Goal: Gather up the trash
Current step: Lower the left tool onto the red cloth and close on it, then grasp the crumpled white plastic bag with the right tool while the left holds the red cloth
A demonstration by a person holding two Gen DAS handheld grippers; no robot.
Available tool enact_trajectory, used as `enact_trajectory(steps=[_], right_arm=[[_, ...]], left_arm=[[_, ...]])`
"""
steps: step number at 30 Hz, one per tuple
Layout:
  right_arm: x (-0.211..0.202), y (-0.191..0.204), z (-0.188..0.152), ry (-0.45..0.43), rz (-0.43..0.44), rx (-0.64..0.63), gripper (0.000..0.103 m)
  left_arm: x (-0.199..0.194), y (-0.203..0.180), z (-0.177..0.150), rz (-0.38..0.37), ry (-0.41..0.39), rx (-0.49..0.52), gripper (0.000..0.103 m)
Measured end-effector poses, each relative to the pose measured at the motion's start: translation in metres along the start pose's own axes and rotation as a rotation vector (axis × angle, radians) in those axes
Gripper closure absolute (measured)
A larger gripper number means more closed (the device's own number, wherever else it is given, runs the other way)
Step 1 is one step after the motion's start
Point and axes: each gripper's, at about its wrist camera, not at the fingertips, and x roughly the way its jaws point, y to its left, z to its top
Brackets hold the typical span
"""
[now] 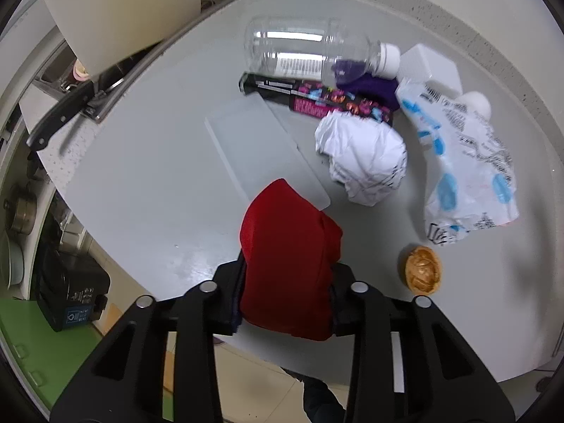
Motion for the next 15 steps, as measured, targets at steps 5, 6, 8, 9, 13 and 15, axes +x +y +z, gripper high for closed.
enact_trajectory(steps=[5, 6, 8, 9, 13, 15], right_arm=[[0.018, 0.000, 0.009, 0.010, 0.017, 0.015, 0.005], [0.022, -0.001, 0.010, 0.015, 0.015, 0.024, 0.005], [0.034, -0.006, 0.014, 0.030, 0.017, 0.049, 0.005], [0.041, -0.008, 0.016, 0.037, 0.021, 0.064, 0.005], [0.066, -0.014, 0.026, 0.055, 0.027, 0.109, 0.005], [0.081, -0.017, 0.030, 0.076, 0.031, 0.128, 0.005]], left_arm=[[-0.027, 0.003, -0.001, -0.001, -0.044, -0.015, 0.074], [-0.034, 0.003, -0.001, -0.002, -0.055, -0.018, 0.074], [-0.046, 0.001, -0.002, -0.001, -0.074, -0.015, 0.074], [-0.054, 0.000, -0.004, -0.002, -0.088, -0.014, 0.074], [-0.077, -0.001, -0.012, -0.006, -0.124, -0.013, 0.074], [-0.087, -0.002, -0.017, -0.012, -0.139, -0.017, 0.074]])
